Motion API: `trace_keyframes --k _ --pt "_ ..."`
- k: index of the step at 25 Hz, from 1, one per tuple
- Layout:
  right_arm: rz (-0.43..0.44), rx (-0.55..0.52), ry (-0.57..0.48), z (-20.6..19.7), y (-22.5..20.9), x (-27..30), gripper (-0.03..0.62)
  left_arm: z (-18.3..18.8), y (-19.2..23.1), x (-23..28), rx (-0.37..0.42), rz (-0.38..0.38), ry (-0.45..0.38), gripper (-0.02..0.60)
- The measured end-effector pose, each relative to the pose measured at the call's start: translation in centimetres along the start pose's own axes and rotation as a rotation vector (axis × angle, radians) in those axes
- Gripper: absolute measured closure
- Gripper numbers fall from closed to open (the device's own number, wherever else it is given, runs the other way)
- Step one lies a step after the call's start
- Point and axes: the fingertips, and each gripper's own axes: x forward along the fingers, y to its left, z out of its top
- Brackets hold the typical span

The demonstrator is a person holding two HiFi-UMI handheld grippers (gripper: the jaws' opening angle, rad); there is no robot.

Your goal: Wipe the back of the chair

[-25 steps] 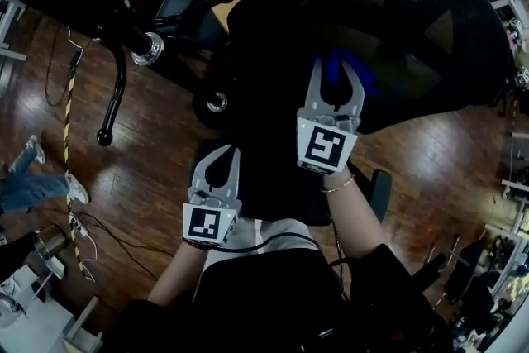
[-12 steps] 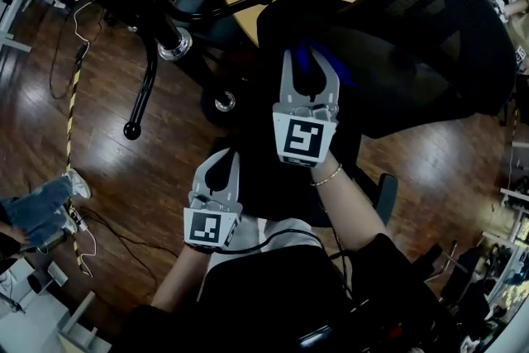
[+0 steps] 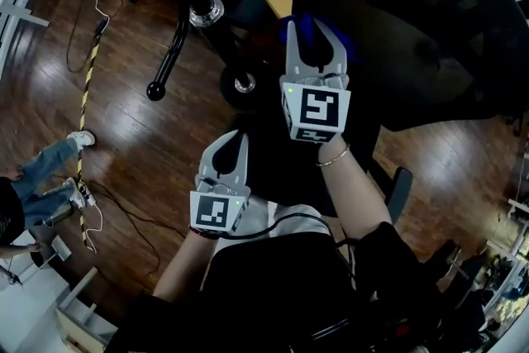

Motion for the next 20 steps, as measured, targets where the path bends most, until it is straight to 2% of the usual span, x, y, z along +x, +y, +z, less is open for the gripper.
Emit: trace_keyframes --k 2,5,7,9,12,14,17,20 --pt "0.009 -0.014 -0.009 0.5 -0.2 -0.8 0.510 -0.6 -0.6 -0.1 0.029 -0.025 0.033 0.574" --pt "-0.042 -0.129 -0.094 1.8 -2.4 -3.6 0.510 -0.7 -2.6 0.6 0.073 -0.094 0.058 0.574" --pt "-0.080 -0.124 -0.115 1.6 -4.9 -6.4 0.510 -0.4 -4.1 1.4 0.091 -0.128 0.053 0.574" --pt "-0.133 -0.100 -0.075 0.3 -8.5 -9.9 0.510 -0.4 -5.5 2.3 0.091 -0.146 0.048 0.574" --pt "-0.253 -0.103 0.046 -2.1 -15.9 -16.7 0.510 -1.1 -7.6 3.8 0.076 -0.162 0.061 0.574" --pt "-0.362 -0.107 0.145 -4.1 -21.7 -21.9 0.510 -1.4 -9.8 4.9 0.022 -0.195 0.056 0.574" --pt "-0.492 -0.065 0.209 -6.3 -29.0 -27.9 0.510 -0.9 -13.7 6.4 -0.099 -0.262 0.036 0.574" --pt "-0.564 -0.067 0.252 -8.3 -33.1 -30.3 0.510 -0.6 -16.4 7.6 -0.090 -0.280 0.038 0.574"
